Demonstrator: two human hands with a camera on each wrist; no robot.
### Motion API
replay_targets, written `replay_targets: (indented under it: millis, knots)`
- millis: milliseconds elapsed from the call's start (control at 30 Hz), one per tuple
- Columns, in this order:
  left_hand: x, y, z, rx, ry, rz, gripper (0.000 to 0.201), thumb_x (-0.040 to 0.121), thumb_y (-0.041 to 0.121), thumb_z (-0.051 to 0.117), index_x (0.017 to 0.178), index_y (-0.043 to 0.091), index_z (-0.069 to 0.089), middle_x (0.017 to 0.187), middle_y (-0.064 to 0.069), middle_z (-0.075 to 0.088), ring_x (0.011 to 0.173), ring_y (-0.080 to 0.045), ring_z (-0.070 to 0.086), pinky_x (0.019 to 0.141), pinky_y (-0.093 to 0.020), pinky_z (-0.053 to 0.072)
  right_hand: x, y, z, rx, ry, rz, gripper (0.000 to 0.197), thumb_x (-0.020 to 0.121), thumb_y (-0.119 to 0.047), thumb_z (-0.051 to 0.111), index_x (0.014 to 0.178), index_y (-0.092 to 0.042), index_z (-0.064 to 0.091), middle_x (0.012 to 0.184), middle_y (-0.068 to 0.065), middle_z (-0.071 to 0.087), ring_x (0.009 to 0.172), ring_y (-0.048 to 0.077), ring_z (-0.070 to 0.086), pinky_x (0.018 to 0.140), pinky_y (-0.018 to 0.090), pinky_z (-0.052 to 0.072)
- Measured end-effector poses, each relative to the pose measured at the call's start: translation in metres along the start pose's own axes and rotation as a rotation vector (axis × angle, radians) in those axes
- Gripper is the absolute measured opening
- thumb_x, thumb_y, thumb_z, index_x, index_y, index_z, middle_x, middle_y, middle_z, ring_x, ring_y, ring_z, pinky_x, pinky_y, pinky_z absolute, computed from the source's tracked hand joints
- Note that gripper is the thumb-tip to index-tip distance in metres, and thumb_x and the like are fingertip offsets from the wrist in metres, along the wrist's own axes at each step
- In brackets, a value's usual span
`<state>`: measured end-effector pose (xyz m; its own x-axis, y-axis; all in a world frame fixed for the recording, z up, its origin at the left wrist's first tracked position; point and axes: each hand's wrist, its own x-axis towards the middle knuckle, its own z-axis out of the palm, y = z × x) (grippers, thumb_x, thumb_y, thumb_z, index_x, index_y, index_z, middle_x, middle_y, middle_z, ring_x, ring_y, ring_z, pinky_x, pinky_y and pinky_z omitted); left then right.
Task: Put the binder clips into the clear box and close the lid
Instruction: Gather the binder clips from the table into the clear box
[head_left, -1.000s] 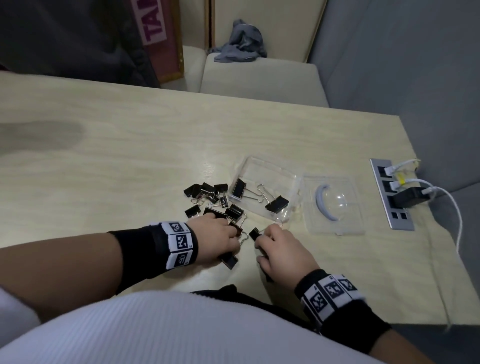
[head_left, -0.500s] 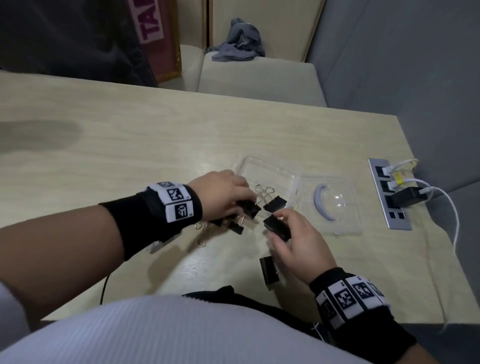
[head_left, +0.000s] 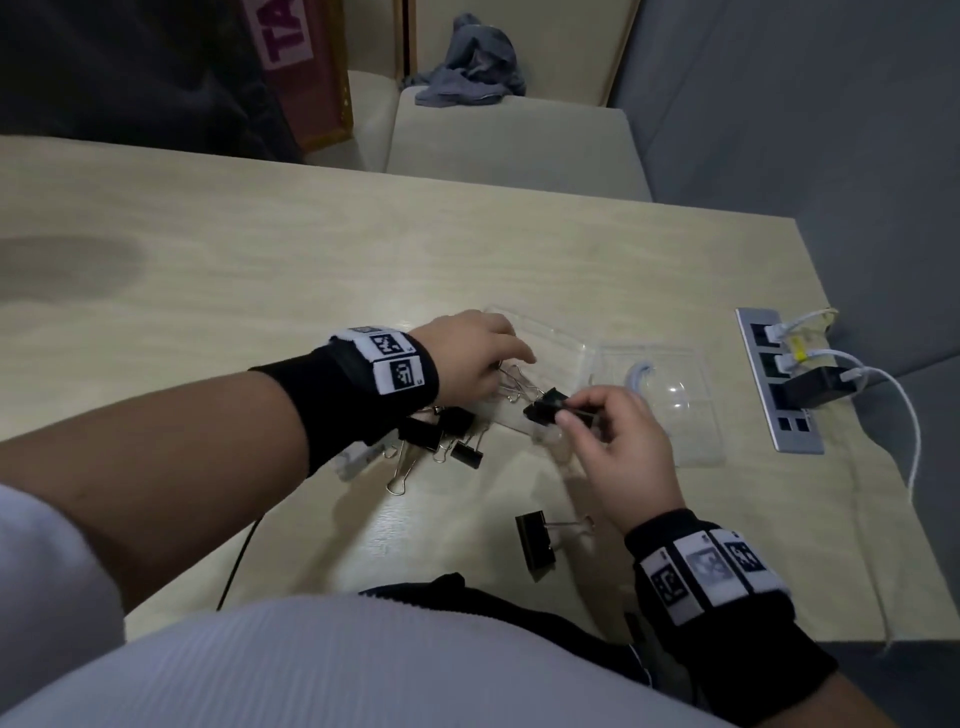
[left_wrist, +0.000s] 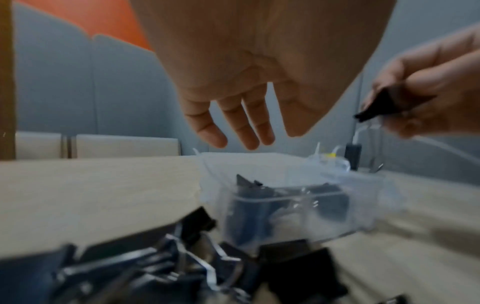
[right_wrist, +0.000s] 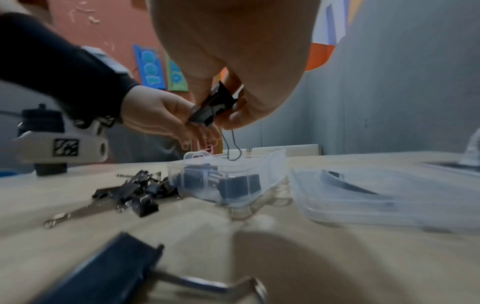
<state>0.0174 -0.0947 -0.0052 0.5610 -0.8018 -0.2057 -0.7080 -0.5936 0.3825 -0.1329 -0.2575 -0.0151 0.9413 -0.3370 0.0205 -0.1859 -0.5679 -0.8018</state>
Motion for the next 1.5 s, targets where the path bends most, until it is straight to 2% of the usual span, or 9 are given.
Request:
replay_targets:
  millis: [67, 167, 333, 533, 767, 900, 1067, 1200, 1500]
  knots:
    - [-0.009, 0.005, 0.001, -0.24, -0.026, 0.029, 0.041, 0.091, 0.029, 0.06, 0.133, 0.028, 0.057, 0.125, 0.004, 0.059, 0.11, -0.012, 0.055, 0.094, -0.023, 0.041, 0.005, -0.006, 0.002, 0.21, 0.043, 0.102, 0.015, 0.087, -0.016, 0.067, 0.086, -0.03, 0.061, 0.085, -0.005, 0.062, 0.071, 0.0, 0.057, 0.069, 0.015, 0.048]
    - [-0.018, 0.012, 0.004, -0.384, -0.104, -0.002, 0.041, 0.088, 0.043, 0.064, 0.125, 0.027, 0.062, 0.112, 0.013, 0.066, 0.099, -0.004, 0.06, 0.086, -0.018, 0.044, 0.012, -0.015, 0.005, 0.49, 0.072, 0.217, 0.006, 0.092, -0.012, 0.061, 0.09, -0.017, 0.061, 0.085, 0.004, 0.069, 0.076, 0.011, 0.068, 0.075, 0.024, 0.056]
    - [-0.015, 0.016, 0.012, -0.378, -0.02, -0.09, 0.035, 0.084, 0.035, 0.072, 0.112, 0.018, 0.06, 0.103, 0.006, 0.074, 0.094, -0.013, 0.067, 0.084, -0.026, 0.051, 0.023, -0.024, 0.01, 0.754, 0.056, 0.313, 0.009, 0.096, -0.009, 0.053, 0.088, -0.01, 0.056, 0.081, 0.005, 0.063, 0.07, 0.013, 0.071, 0.068, 0.022, 0.058]
    - [-0.011, 0.02, 0.01, -0.24, -0.034, -0.097, 0.017, 0.089, 0.025, 0.064, 0.103, 0.015, 0.065, 0.086, 0.007, 0.068, 0.076, -0.012, 0.056, 0.067, -0.022, 0.038, 0.026, -0.024, 0.014, 0.83, -0.011, 0.417, 0.01, 0.096, -0.013, 0.054, 0.087, -0.01, 0.056, 0.075, 0.005, 0.065, 0.064, 0.012, 0.07, 0.06, 0.02, 0.057]
    - [-0.002, 0.014, 0.001, -0.101, 0.039, -0.106, 0.028, 0.096, 0.023, 0.053, 0.121, 0.025, 0.067, 0.116, -0.001, 0.068, 0.108, -0.021, 0.062, 0.088, -0.026, 0.043, 0.032, -0.017, 0.016, 0.386, -0.027, 0.402, 0.007, 0.098, -0.026, 0.051, 0.099, -0.02, 0.055, 0.089, -0.002, 0.063, 0.065, 0.013, 0.069, 0.059, 0.028, 0.056]
    - [0.007, 0.014, -0.003, -0.037, -0.014, -0.078, 0.031, 0.098, 0.024, 0.05, 0.125, 0.024, 0.065, 0.115, -0.005, 0.068, 0.108, -0.024, 0.061, 0.087, -0.028, 0.043, 0.032, -0.015, 0.018, 0.187, -0.067, 0.28, 0.005, 0.093, -0.026, 0.059, 0.097, -0.025, 0.056, 0.091, -0.009, 0.061, 0.068, 0.011, 0.068, 0.065, 0.033, 0.056]
    - [0.007, 0.003, -0.004, -0.073, 0.045, -0.158, 0.028, 0.097, 0.025, 0.052, 0.12, 0.021, 0.068, 0.115, -0.005, 0.069, 0.11, -0.024, 0.062, 0.086, -0.026, 0.042, 0.041, -0.006, 0.014, -0.314, -0.208, 0.125, 0.033, 0.098, -0.04, 0.041, 0.108, -0.017, 0.063, 0.102, 0.005, 0.064, 0.092, 0.022, 0.06, 0.076, 0.032, 0.044]
    - [0.003, -0.008, -0.006, -0.077, 0.068, -0.248, 0.029, 0.098, 0.025, 0.049, 0.12, 0.019, 0.067, 0.118, -0.008, 0.068, 0.111, -0.028, 0.061, 0.091, -0.03, 0.044, 0.043, 0.002, 0.016, -0.614, -0.304, 0.068, 0.034, 0.097, -0.037, 0.039, 0.11, -0.02, 0.065, 0.111, 0.006, 0.059, 0.093, 0.025, 0.06, 0.078, 0.037, 0.05]
    - [0.0, -0.004, -0.002, -0.131, 0.045, -0.284, 0.028, 0.097, 0.023, 0.049, 0.117, 0.019, 0.068, 0.112, -0.006, 0.071, 0.107, -0.025, 0.063, 0.089, -0.03, 0.047, 0.053, 0.005, 0.022, -0.786, -0.427, 0.047, 0.032, 0.097, -0.026, 0.041, 0.121, -0.013, 0.057, 0.127, 0.007, 0.051, 0.097, 0.028, 0.062, 0.079, 0.038, 0.052]
